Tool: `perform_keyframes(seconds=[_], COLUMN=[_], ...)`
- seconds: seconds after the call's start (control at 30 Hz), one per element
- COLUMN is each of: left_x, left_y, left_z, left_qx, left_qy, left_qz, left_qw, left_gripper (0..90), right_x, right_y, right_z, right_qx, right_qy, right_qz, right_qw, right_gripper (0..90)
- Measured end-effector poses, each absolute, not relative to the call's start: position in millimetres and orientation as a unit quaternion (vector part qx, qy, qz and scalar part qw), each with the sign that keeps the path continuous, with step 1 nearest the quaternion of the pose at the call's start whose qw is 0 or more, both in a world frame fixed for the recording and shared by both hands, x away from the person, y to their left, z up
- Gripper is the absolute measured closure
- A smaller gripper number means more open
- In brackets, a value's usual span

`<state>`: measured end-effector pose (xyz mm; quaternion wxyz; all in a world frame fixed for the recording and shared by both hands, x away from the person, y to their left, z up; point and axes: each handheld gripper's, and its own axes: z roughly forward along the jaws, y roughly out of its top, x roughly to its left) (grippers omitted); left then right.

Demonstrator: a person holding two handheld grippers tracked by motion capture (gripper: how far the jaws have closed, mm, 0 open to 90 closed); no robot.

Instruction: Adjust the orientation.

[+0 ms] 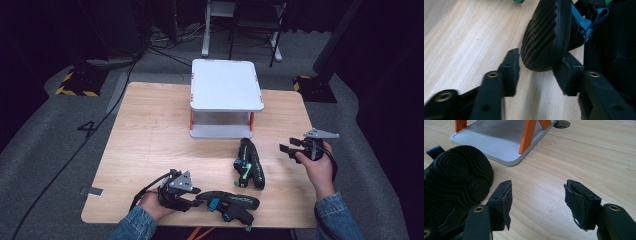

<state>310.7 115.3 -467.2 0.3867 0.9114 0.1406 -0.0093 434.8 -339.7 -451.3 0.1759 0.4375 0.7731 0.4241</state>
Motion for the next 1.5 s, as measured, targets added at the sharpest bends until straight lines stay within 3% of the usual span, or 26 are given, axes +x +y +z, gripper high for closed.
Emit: perform_keyframes(seconds=[0.43, 1.1, 1.5], left_x=[313, 341, 376], left_y=[137, 211, 204], left_z=[-458, -458, -465], left_qx=[0.898, 0.859, 0.841], left_qy=[0.16, 0.25, 0.313], left_qz=[0.027, 0.061, 0.043], left_qw=[0.41, 0.442, 0.44], left_gripper=[75.5, 76.0, 74.1], right_x=[436, 435, 427], right_y=[-341, -344, -346], right_z=[-452, -455, -459], right_qx=[0.438, 0.445, 0.45], right_qy=[0.773, 0.771, 0.772], right_qz=[0.424, 0.423, 0.415], right_qw=[0.174, 0.172, 0.172], right_gripper=[39.9, 39.9, 39.8])
